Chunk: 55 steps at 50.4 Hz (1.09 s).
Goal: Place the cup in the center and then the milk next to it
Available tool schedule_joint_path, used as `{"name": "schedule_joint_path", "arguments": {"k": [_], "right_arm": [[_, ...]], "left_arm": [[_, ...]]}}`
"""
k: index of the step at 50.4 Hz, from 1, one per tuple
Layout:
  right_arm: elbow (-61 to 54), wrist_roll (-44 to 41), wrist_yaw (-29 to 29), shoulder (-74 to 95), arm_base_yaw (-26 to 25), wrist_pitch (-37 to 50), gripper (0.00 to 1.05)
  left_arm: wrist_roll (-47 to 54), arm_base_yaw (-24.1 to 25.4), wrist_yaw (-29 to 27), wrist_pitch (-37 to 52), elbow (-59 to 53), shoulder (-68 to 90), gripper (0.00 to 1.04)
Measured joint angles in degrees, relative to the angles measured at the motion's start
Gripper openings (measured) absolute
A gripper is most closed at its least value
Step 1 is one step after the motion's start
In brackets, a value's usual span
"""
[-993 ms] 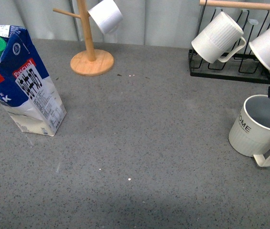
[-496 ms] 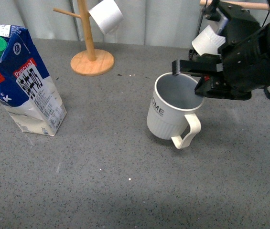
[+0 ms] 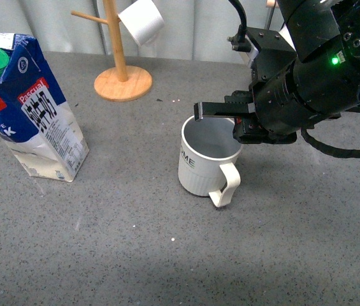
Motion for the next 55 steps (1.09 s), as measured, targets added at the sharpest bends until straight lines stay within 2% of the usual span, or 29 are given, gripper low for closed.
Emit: {"name": "schedule_joint_path", "arguments": {"k": [5,12,19,23,29,31,34,38,41,45,55], "right_arm": [[-0.09,-0.04,0.07,0.09,0.00,1.51,0.03],[-1.88,0.39,-2.12,-0.63,-0.28,5.66,0.31],[-4.76,0.42,-2.16,-3.82,-0.98,10.19,0.55],[-6.95,0.11,0.68,-7.87,-1.92,13.14,0.71],[-10.10,-0.31,2.40,-12.76,-3.04,16.37,0.88],[-12.83,-1.55,5.75,-14.58,-3.34,21.11,0.94],[-21.62,-8.00,17.94,-15.78,-3.89,43.54,0.81],[-28.24,-10.80,19.56,-17.35,-5.18,56.06,0.70],[-33.94,-12.46,18.99,-19.28,-6.95,66.18,0.58],[-38.84,-13.42,17.46,-22.77,-8.79,69.46,0.43],[-46.38,-14.19,14.23,-30.29,-12.02,68.85,0.13]], "left_arm": [[0.00,0.00,-0.02,0.00,0.00,0.00,0.98],[0.00,0.00,-0.02,0.00,0.00,0.00,0.98],[0.00,0.00,-0.02,0.00,0.00,0.00,0.98],[0.00,0.00,-0.02,0.00,0.00,0.00,0.98],[0.00,0.00,-0.02,0.00,0.00,0.00,0.98],[0.00,0.00,0.00,0.00,0.00,0.00,0.98],[0.00,0.00,0.04,0.00,0.00,0.00,0.98],[0.00,0.00,-0.04,0.00,0.00,0.00,0.98],[0.00,0.00,-0.04,0.00,0.00,0.00,0.98],[0.00,0.00,-0.02,0.00,0.00,0.00,0.98],[0.00,0.00,-0.02,0.00,0.00,0.00,0.98]]}}
